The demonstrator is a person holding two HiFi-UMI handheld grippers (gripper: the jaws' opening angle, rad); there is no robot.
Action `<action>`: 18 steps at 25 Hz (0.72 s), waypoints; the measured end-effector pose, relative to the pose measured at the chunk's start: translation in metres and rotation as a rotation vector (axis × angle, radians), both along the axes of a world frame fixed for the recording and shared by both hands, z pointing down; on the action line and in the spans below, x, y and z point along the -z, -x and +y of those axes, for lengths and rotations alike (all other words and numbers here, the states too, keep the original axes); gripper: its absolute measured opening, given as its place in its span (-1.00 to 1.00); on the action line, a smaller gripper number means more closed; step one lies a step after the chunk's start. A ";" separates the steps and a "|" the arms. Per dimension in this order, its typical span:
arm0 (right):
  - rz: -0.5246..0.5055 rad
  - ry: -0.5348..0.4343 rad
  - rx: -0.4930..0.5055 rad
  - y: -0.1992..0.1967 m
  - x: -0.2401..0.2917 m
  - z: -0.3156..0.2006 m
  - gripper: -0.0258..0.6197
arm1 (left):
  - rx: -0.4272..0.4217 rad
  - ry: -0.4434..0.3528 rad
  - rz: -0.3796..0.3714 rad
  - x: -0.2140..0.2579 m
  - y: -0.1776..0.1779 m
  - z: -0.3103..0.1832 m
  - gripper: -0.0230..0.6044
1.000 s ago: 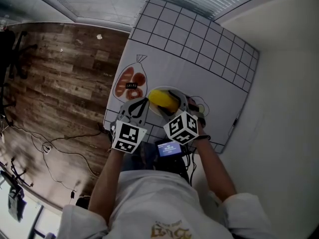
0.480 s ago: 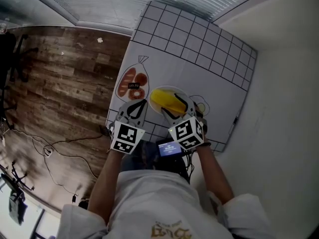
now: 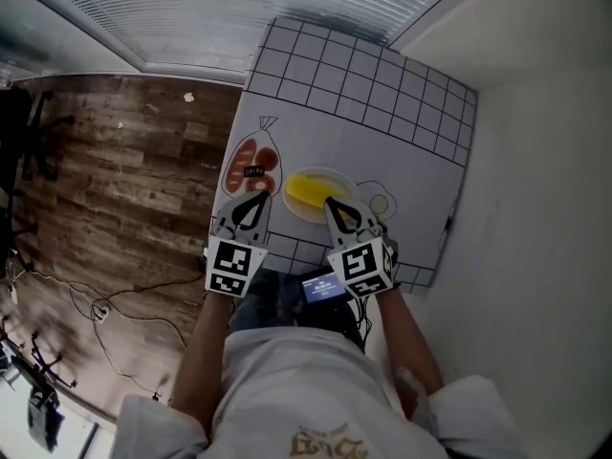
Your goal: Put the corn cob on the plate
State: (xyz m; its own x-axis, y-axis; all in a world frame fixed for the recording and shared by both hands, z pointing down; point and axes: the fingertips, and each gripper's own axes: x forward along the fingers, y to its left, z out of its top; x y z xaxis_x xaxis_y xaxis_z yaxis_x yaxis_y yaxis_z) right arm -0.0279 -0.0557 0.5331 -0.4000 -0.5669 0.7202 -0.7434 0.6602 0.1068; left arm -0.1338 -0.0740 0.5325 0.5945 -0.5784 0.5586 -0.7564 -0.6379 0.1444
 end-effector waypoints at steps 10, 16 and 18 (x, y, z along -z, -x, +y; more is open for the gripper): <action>-0.165 -0.131 -0.227 -0.021 0.053 0.014 -0.90 | -0.080 -0.156 0.015 0.047 -0.008 -0.003 -0.90; -0.222 -0.240 -0.342 -0.037 0.091 0.024 -0.90 | -0.128 -0.265 0.051 0.091 -0.022 -0.002 -0.90; -0.206 -0.265 -0.347 -0.039 0.101 0.029 -0.90 | -0.142 -0.305 0.041 0.104 -0.025 -0.001 -0.90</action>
